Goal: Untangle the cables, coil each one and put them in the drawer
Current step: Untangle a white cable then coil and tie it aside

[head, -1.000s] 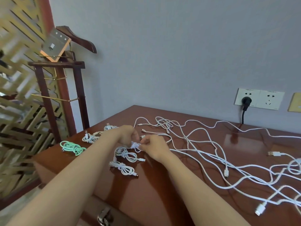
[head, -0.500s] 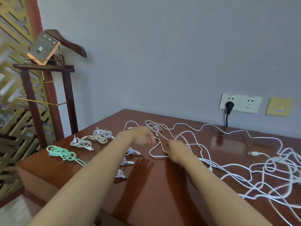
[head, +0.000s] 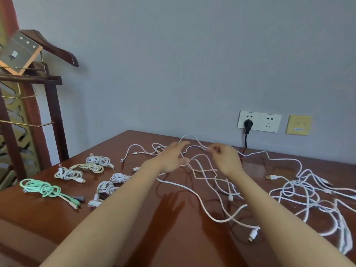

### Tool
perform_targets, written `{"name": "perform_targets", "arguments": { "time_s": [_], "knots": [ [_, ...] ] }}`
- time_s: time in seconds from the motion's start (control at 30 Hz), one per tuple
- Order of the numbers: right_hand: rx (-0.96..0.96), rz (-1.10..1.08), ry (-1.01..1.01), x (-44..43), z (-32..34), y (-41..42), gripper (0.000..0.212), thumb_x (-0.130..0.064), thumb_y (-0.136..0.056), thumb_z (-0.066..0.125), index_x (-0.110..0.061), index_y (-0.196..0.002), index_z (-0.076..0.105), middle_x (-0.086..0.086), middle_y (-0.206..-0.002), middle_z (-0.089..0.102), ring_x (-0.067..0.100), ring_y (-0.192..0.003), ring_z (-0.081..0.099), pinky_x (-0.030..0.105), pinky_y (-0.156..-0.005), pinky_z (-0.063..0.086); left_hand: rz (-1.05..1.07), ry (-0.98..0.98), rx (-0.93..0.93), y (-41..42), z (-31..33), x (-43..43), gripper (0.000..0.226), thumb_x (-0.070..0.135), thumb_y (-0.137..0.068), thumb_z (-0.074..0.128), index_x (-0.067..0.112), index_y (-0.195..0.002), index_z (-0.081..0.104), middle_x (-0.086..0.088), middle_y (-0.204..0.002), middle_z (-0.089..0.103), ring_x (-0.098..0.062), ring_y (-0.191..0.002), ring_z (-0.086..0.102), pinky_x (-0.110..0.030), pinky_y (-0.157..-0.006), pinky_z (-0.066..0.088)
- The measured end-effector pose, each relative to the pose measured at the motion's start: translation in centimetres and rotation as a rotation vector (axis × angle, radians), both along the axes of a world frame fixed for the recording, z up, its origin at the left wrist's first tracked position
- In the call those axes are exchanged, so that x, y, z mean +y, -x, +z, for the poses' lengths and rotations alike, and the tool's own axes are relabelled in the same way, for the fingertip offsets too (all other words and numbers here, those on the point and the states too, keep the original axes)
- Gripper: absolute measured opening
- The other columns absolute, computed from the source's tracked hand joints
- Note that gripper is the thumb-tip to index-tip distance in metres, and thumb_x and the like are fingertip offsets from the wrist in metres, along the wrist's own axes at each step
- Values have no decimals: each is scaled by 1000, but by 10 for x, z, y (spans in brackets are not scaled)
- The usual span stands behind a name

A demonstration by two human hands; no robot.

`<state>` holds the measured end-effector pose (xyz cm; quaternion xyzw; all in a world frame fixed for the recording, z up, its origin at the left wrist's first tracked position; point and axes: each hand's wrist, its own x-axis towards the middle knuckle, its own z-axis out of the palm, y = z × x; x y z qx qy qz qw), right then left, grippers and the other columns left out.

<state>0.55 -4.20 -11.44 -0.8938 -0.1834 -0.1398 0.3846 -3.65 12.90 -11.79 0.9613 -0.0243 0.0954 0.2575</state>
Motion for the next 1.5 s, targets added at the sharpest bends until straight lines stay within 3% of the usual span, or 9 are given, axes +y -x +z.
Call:
{"name": "perform_targets", "arguments": {
  "time_s": [0.23, 0.5, 0.6, 0.7, 0.77, 1.0, 1.2, 1.3, 1.5],
  "knots": [
    [-61, -2, -141, -44, 19, -2, 14, -20, -89, 58, -16, -88, 72, -3, -65, 59, 18, -73, 52, 25, -64, 32, 79, 111, -280, -18, 13, -44, 67, 23, -92, 55, 20, -147, 17, -12, -149, 19, -28, -139, 20, -34, -113, 14],
    [7, 142, -462, -99, 41, 5, 34, 5, -88, 49, -18, -68, 65, 6, -59, 43, 4, -47, 41, 13, -49, 33, 2, 319, -24, -45, 23, -83, 69, 31, -95, 51, 12, -147, 10, -15, -147, 33, -27, -133, 37, -28, -105, 28],
    [58, 182, -563, -116, 49, 11, 33, 10, -89, 43, -12, -73, 62, 6, -58, 40, -1, -33, 34, 8, -38, 26, -58, 414, 25, -46, 21, -102, 50, 31, -96, 49, 12, -139, 31, -12, -131, 52, -25, -117, 52, -25, -94, 35],
    [79, 201, -657, -123, 51, 11, 30, 5, -92, 43, -12, -77, 63, 6, -58, 39, -1, -32, 31, 9, -37, 24, -234, 567, 100, -39, 23, -126, 21, 21, -99, 42, 10, -112, 55, -10, -90, 67, -18, -74, 66, -27, -79, 51],
    [88, 190, -694, -125, 45, 9, 24, 1, -94, 45, -9, -85, 64, 6, -57, 38, -1, -31, 31, 8, -37, 24, -297, 786, 137, -31, 24, -144, 31, 25, -101, 36, 8, -98, 61, -3, -64, 61, -12, -52, 62, -25, -63, 55],
    [127, -64, -888, -139, 1, -13, 21, -9, -94, 50, -15, -81, 66, -6, -49, 36, 0, -33, 26, 13, -36, 23, -325, 1149, 233, -18, 0, -168, 35, 32, -100, 37, 14, -71, 47, 6, -48, 46, -10, -40, 44, -18, -42, 43],
    [-110, -182, -302, -141, -38, -13, 14, -16, -92, 52, -18, -84, 63, 1, -67, 59, 18, -65, 52, 22, -57, 34, -183, 1874, 138, -28, -31, -152, 29, 28, -99, 40, 18, -75, 51, 2, -79, 61, -12, -73, 58, -26, -66, 49],
    [-90, -139, -89, -135, -52, -13, 15, -20, -93, 52, -17, -91, 66, -6, -62, 55, 16, -65, 52, 26, -61, 31, -143, 1923, 125, -34, -41, -146, 28, 23, -100, 37, 14, -76, 50, -6, -98, 63, -20, -105, 54, -32, -88, 42],
    [-120, -19, 203, -129, -60, -6, 21, -26, -94, 48, -20, -98, 67, 3, -79, 67, 26, -82, 59, 30, -68, 41, -204, 1913, 161, -37, -41, -143, 32, 22, -101, 33, 17, -72, 45, -10, -116, 60, -23, -123, 49, -37, -102, 36]
  ]
}}
